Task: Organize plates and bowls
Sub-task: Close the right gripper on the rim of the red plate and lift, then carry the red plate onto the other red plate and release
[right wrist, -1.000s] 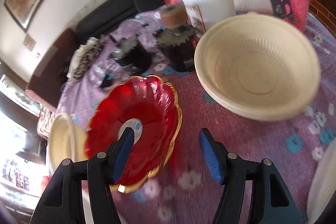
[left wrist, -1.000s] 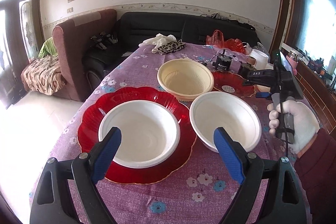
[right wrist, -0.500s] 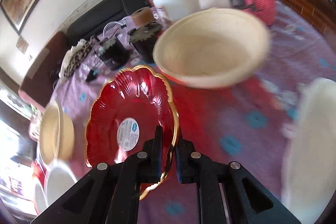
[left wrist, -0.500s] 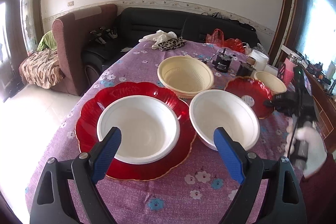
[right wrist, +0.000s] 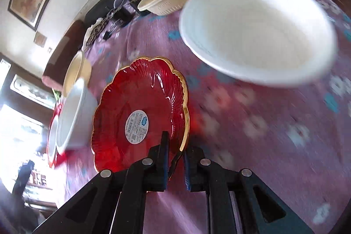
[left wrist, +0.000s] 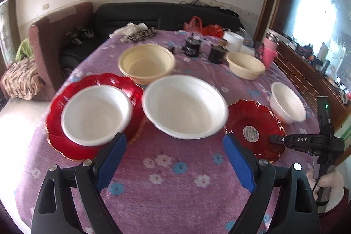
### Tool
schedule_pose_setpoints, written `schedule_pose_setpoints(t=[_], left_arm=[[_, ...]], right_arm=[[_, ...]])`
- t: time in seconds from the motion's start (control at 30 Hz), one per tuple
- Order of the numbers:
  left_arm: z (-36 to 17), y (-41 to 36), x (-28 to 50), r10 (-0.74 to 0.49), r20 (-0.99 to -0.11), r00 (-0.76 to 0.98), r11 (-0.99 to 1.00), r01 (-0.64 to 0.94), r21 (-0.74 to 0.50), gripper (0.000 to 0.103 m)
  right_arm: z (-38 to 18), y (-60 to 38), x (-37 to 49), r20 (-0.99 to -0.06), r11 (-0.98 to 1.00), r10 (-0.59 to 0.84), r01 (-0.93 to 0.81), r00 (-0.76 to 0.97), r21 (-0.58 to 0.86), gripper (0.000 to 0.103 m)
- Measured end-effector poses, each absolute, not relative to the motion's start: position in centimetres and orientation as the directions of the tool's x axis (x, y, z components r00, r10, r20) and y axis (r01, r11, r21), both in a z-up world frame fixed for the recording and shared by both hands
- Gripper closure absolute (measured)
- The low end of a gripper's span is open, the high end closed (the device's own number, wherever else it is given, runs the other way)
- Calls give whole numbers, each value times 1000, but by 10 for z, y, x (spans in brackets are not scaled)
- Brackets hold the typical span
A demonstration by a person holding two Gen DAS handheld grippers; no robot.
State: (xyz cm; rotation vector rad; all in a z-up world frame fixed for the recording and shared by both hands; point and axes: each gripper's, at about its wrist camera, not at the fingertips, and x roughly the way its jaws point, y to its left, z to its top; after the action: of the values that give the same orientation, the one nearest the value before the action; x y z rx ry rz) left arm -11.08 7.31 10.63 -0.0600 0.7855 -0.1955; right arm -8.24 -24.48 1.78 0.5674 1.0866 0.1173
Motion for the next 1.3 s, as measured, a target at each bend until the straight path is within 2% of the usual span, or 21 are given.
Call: schedule_pose_setpoints(t=[0.13,0.3,0.37,0.43,0.5,0.77,0.8,0.83,0.87,0.93,1.0,1.1,1.3], left_arm=[[87,49,-111,-279,-740,612,959,212,-187,14],[59,13,-105,-336,-780,528,938,262,-227,14],[50,-2,-101,-360,-787,501,927,286,-242,19],[42,-14,-97,-365,-803,472,922,302,-241,36],[34,-23,-89,-372,-817,441,918,306,-253,36],[21,-47,-68,-388,-833,395,910,308,-278,37],[21,-52,-70,-389,-835,389,907,323,-272,45],[21,-60,-73,-393,-837,380,899,350,-263,64],[20,-67,-75,-392,-842,371,892,375,-250,70],[21,-74,-81,-344,-849,401,904,386,-184,76],[24,-70,-81,-351,-846,401,905,379,-195,84],[28,-57,-81,-384,-837,390,902,351,-251,85],[61,-23,-97,-355,-782,512,927,302,-223,85]], right_arm=[[20,-256,-114,-811,866,398,116,429,486,91],[29,-258,-141,-833,916,361,9,419,402,90],[29,-260,-146,-835,925,342,1,430,380,89],[27,-260,-148,-842,937,317,-5,436,350,87],[25,-261,-150,-848,945,296,-8,439,326,84],[25,-266,-151,-840,948,283,-3,463,318,84],[25,-266,-152,-838,947,284,1,466,321,84],[24,-265,-150,-836,946,284,7,469,325,84],[24,-265,-150,-835,945,283,11,472,326,84],[25,-266,-151,-834,946,272,27,479,324,82],[26,-269,-153,-835,947,257,47,486,318,83],[29,-271,-156,-819,933,276,63,502,353,87],[60,-243,-155,-786,943,271,9,556,332,87]])
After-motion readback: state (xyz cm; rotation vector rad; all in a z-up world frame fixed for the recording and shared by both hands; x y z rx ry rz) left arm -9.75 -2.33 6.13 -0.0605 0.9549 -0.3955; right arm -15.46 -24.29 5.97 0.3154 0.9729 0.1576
